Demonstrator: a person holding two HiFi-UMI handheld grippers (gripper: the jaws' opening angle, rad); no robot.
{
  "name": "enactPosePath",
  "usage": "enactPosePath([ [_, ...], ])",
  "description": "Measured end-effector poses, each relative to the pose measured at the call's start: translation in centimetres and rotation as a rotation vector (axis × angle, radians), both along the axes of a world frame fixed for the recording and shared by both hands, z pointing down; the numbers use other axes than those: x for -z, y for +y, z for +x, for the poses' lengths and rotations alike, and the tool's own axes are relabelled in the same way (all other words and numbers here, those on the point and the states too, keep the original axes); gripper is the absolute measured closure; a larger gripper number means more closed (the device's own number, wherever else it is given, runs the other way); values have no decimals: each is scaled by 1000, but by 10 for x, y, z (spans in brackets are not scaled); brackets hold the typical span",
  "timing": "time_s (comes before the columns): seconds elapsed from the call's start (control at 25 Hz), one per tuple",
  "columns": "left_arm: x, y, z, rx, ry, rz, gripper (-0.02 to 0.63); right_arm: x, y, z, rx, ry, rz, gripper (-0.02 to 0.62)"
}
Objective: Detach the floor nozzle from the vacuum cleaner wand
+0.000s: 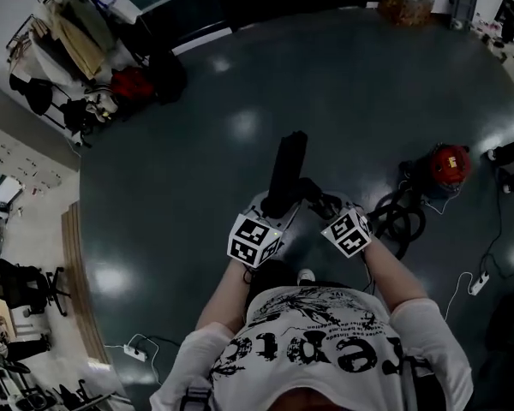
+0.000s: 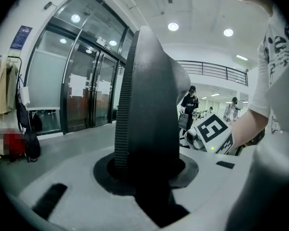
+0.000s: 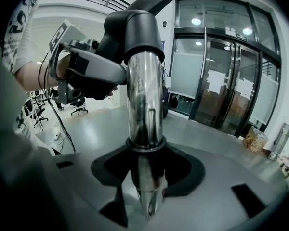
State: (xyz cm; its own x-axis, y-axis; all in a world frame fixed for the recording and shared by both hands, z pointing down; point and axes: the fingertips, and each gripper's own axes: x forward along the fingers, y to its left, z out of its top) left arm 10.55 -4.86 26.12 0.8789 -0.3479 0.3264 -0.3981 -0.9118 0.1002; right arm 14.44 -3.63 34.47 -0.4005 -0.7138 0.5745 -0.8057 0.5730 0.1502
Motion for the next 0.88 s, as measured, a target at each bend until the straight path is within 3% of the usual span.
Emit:
enactPosePath([
  [0.36,44,27,7,10,-25,114,482,36,27,5,-30,-23,30,411],
  [0.72,51,6,13,88,-75,216,483,33,6,8,-45,-64,6,411],
  [0.88,56,4,14,105,-100,213,483,37,1,8,-42,-77,-1,411],
])
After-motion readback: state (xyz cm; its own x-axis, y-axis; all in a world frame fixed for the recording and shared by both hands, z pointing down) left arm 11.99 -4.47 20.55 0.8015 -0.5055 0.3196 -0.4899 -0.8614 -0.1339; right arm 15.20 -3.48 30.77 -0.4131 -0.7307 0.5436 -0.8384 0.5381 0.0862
